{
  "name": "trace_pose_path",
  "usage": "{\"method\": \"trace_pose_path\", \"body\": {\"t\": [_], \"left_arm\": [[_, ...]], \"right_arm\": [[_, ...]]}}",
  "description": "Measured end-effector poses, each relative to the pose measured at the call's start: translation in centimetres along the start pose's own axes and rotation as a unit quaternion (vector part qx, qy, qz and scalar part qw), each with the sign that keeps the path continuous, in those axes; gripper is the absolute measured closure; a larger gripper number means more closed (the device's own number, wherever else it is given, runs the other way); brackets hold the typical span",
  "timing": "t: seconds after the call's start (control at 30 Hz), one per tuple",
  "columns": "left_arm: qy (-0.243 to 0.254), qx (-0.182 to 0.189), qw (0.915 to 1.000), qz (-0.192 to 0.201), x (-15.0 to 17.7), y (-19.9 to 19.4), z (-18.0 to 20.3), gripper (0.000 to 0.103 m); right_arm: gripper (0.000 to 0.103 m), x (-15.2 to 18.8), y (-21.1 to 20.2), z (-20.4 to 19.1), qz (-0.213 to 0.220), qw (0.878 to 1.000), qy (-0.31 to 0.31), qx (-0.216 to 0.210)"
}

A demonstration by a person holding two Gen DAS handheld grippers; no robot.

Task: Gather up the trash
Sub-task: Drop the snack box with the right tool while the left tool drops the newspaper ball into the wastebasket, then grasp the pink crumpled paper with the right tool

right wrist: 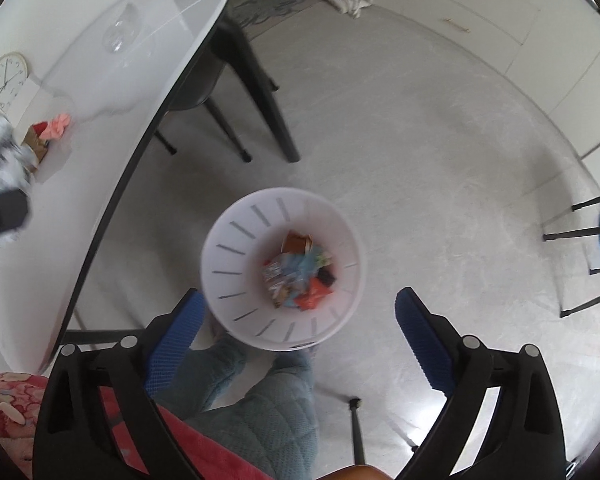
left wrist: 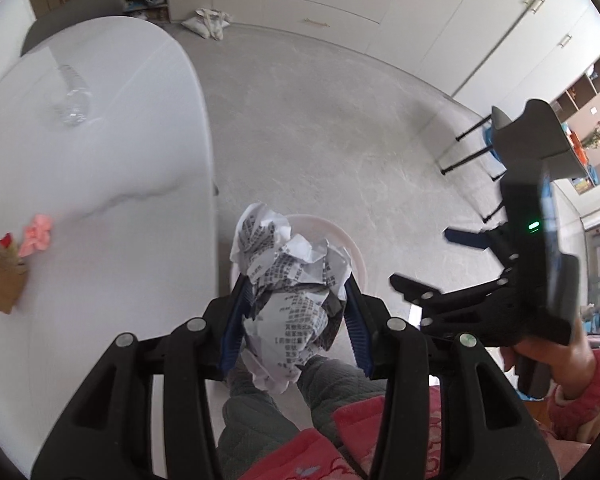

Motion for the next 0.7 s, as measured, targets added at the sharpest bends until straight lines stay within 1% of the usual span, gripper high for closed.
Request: {"method": "trace_pose_path", "body": {"t": [0.03, 0.07, 0.1, 0.13, 0.17, 0.2, 0.3, 0.4, 0.57, 0.7], "left_arm": [[0.002, 0.004, 1.0, -0.003, -0.1, 0.5, 0.7, 0.056], [0.004, 0.01, 0.9999, -0.006, -0.2, 0.9, 1.2, 0.051], [0.005, 0.017, 0.9998, -0.009, -0.4, 1.3, 1.9, 0.042], [0.004, 0.02, 0.9998, -0.009, -0.4, 1.4, 2.4, 0.036], [0.005, 0.019, 0.9998, -0.008, -0.5, 1.5, 2.8, 0.024], [0.008, 0.015, 0.9998, -0.005, -0.5, 1.4, 3.2, 0.014], [0.02, 0.008, 0.9997, 0.011, -0.9, 0.9, 4.5, 0.008], [0.02, 0.005, 0.9996, 0.019, -1.2, 0.6, 4.6, 0.008], [-0.002, -0.002, 0.9999, 0.015, -1.1, 0.4, 3.2, 0.008], [-0.029, -0.015, 0.9992, 0.024, -0.9, -0.2, 1.4, 0.008]], "right_arm": [[0.005, -0.1, -0.6, 0.7, 0.005, 1.0, 0.002, 0.006], [0.004, -0.1, -1.1, 1.4, 0.01, 1.0, 0.004, 0.012], [0.004, -0.2, -1.6, 2.2, 0.014, 1.0, 0.007, 0.016], [0.004, -0.3, -2.2, 2.9, 0.019, 1.0, 0.012, 0.019], [0.003, -0.3, -2.6, 3.5, 0.021, 0.999, 0.016, 0.02], [0.003, -0.4, -3.0, 4.1, 0.023, 0.999, 0.021, 0.019], [0.003, -0.6, -3.7, 5.2, 0.03, 0.999, 0.031, 0.013], [0.003, -0.8, -4.0, 5.4, 0.035, 0.999, 0.032, 0.007], [0.003, -1.4, -4.0, 4.5, 0.034, 0.999, 0.018, 0.001], [0.003, -2.2, -3.9, 3.1, 0.037, 0.999, 0.005, -0.007]]}}
Point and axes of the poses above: each gripper's, at about its wrist camera, not at the fingertips, and y roughly the way its jaws point, z to its right, x to its underside, the point moved 4 cm from there along y, roughly the way its jaws point, and after that the axes turned 1 degree about y, right-handed, at the moved point
